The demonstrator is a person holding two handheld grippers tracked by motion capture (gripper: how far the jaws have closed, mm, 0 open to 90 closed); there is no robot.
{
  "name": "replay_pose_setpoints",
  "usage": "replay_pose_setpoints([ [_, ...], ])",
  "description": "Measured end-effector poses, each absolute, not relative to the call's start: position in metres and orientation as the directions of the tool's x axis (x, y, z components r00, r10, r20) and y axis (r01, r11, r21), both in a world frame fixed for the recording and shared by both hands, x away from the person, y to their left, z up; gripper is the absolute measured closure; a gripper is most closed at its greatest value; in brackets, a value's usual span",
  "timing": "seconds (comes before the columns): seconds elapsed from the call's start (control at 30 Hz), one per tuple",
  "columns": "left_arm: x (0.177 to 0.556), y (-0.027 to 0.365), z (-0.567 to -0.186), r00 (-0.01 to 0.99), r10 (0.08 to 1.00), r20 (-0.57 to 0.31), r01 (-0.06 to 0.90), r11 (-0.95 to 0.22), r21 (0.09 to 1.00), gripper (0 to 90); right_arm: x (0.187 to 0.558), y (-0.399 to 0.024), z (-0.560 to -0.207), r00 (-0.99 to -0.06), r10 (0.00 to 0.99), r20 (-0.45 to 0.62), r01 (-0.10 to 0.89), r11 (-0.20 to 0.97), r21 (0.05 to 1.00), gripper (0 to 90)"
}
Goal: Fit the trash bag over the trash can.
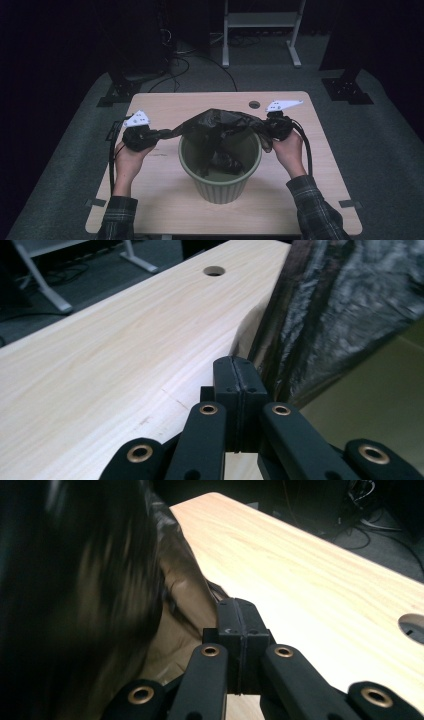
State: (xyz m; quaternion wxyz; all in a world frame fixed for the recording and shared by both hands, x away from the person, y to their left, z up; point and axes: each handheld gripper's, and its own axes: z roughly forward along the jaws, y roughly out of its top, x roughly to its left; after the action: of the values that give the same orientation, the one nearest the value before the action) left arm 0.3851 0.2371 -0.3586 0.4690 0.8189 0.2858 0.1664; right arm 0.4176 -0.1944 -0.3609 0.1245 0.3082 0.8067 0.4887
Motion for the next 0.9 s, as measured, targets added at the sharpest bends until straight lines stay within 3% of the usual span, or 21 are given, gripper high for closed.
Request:
replay_pose_setpoints([
  [0.2,0.38,0.23,-0.366,0.798,0.602,0.017,0.308,-0.433,0.847,90.0,0.408,-0.202,-0.377,-0.786,0.609,0.109,0.392,0.353,0.85,90.0],
  [0.27,0.38,0.229,-0.365,0.797,0.604,0.027,0.302,-0.437,0.847,90.0,0.405,-0.206,-0.377,-0.777,0.62,0.107,0.389,0.341,0.856,82.7],
  [0.57,0.378,0.235,-0.356,0.792,0.61,0.025,0.297,-0.42,0.858,89.9,0.391,-0.262,-0.323,-0.742,0.66,0.118,0.337,0.214,0.917,70.6],
  [0.8,0.377,0.236,-0.354,0.793,0.608,0.025,0.294,-0.418,0.859,90.0,0.376,-0.256,-0.288,-0.837,0.532,0.131,0.254,0.166,0.953,55.7],
  [0.9,0.376,0.235,-0.353,0.795,0.606,0.026,0.289,-0.417,0.862,89.9,0.379,-0.242,-0.285,-0.857,0.5,0.128,0.251,0.186,0.95,56.8],
])
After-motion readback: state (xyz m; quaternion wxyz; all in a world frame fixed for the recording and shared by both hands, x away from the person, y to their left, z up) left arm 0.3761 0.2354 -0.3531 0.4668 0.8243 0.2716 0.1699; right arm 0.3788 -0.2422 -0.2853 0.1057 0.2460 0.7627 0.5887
